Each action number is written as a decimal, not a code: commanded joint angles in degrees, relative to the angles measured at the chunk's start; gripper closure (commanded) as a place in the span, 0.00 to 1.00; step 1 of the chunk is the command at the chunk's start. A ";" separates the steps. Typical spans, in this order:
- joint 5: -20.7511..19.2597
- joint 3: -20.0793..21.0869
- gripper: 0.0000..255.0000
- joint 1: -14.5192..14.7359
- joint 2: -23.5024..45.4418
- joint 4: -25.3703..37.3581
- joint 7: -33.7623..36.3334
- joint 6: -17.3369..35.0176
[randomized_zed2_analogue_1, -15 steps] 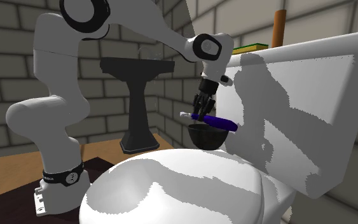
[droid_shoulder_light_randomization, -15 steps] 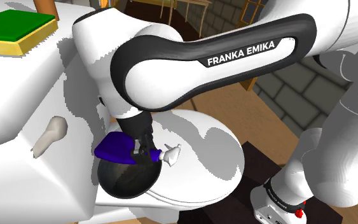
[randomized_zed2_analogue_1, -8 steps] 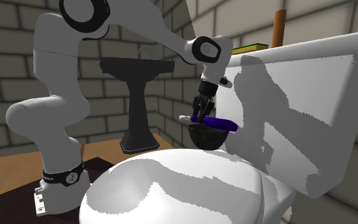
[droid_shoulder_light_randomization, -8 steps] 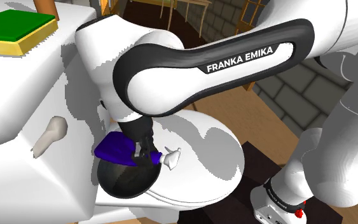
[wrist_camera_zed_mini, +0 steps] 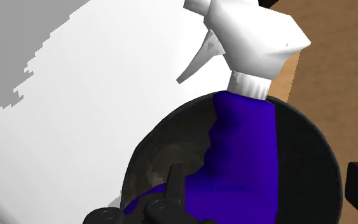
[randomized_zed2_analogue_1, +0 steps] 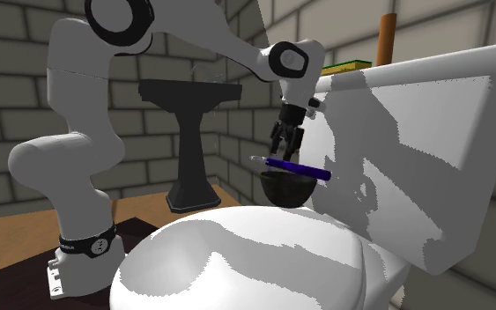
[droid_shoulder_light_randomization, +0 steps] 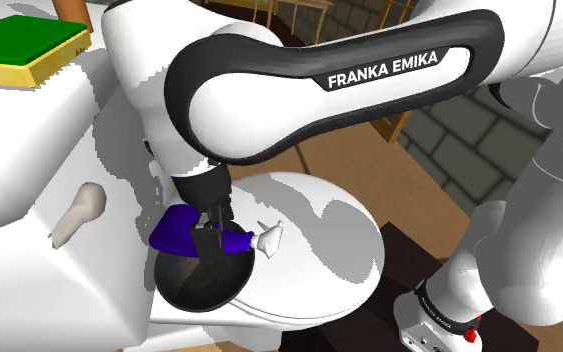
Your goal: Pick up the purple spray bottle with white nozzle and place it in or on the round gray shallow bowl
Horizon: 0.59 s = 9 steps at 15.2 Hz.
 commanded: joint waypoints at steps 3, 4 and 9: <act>0.10 0.05 0.00 -0.04 -0.10 4.53 -0.27 2.38; 0.10 0.04 0.00 -0.03 -0.10 4.54 -0.27 2.38; 0.10 0.05 0.00 -0.04 -0.10 4.53 -0.27 2.38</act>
